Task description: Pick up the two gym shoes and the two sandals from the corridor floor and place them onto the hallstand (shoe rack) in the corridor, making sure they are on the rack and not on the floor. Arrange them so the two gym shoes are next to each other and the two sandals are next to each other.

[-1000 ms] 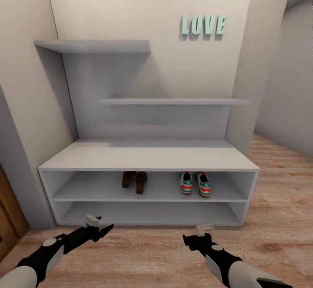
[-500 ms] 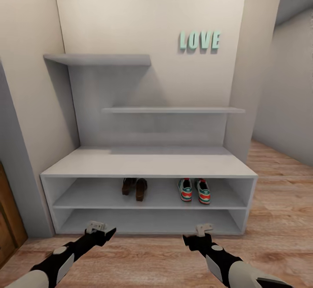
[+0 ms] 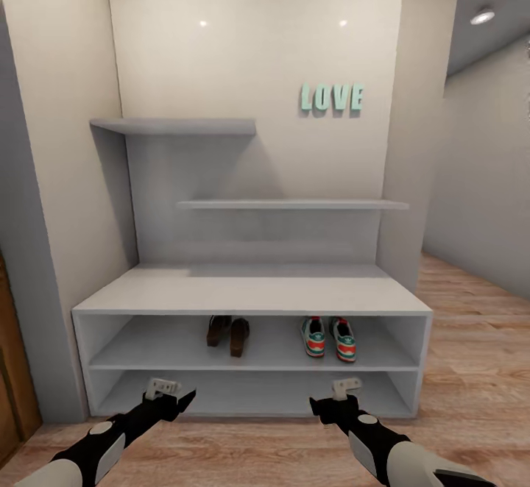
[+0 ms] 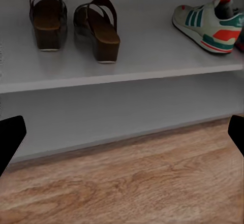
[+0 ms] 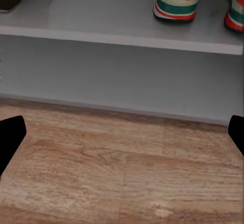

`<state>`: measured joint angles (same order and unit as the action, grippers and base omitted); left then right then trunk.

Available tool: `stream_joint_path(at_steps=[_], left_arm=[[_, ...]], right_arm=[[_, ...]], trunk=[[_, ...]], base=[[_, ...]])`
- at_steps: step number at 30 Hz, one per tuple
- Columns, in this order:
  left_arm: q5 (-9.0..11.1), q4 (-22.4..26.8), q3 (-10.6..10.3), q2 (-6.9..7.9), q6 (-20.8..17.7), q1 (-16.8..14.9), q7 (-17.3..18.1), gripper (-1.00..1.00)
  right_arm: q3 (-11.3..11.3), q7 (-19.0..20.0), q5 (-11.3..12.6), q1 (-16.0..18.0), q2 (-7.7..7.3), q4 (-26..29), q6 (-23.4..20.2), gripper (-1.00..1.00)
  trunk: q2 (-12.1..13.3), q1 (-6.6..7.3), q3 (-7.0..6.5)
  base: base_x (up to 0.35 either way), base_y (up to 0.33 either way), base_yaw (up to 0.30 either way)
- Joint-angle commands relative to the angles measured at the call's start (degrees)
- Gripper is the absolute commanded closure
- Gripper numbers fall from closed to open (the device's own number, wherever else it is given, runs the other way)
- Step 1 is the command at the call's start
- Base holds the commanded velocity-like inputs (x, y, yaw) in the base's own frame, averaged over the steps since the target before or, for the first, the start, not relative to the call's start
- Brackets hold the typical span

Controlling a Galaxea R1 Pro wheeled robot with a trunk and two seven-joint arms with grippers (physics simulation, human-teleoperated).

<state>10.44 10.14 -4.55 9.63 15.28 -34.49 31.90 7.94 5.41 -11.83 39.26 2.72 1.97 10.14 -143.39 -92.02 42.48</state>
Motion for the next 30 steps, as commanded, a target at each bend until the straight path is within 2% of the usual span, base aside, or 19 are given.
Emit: stream_joint_path(at_steps=[1,6,13,23,30], left_arm=[[0.5,-0.87,-0.45,0.04,0.26,-0.05,0.1,-1.0],[0.48,-3.35,-0.34,0.15,0.94,-0.05,0.02,-1.0],[0.53,-8.14,-0.26,0.35,4.4,-0.05,-0.39,-1.0],[0.54,-8.81,-0.29,0.38,5.09,0.01,-3.32,-1.0],[0.54,-8.82,-0.28,0.39,5.11,0.17,-3.7,-1.0]], right_arm=[[0.5,0.13,-0.5,0.03,0.0,-0.03,0.15,-1.0],[0.49,0.18,-0.51,0.03,0.0,-0.03,0.14,-1.0],[0.43,0.21,-0.54,0.03,0.0,-0.03,0.14,-1.0],[0.41,0.21,-0.57,0.03,0.0,-0.03,0.14,-1.0],[0.41,0.21,-0.57,0.03,0.0,-0.03,-0.13,-1.0]], trunk=[[-0.01,0.04,-0.2],[0.06,0.17,-1.34],[0.15,0.35,-2.38],[4.16,2.54,-3.28],[6.96,4.08,-3.91]], base=[[0.0,0.0,0.0],[0.0,0.0,0.001],[0.0,0.0,0.056],[0.0,0.0,0.074],[0.0,0.0,0.075]])
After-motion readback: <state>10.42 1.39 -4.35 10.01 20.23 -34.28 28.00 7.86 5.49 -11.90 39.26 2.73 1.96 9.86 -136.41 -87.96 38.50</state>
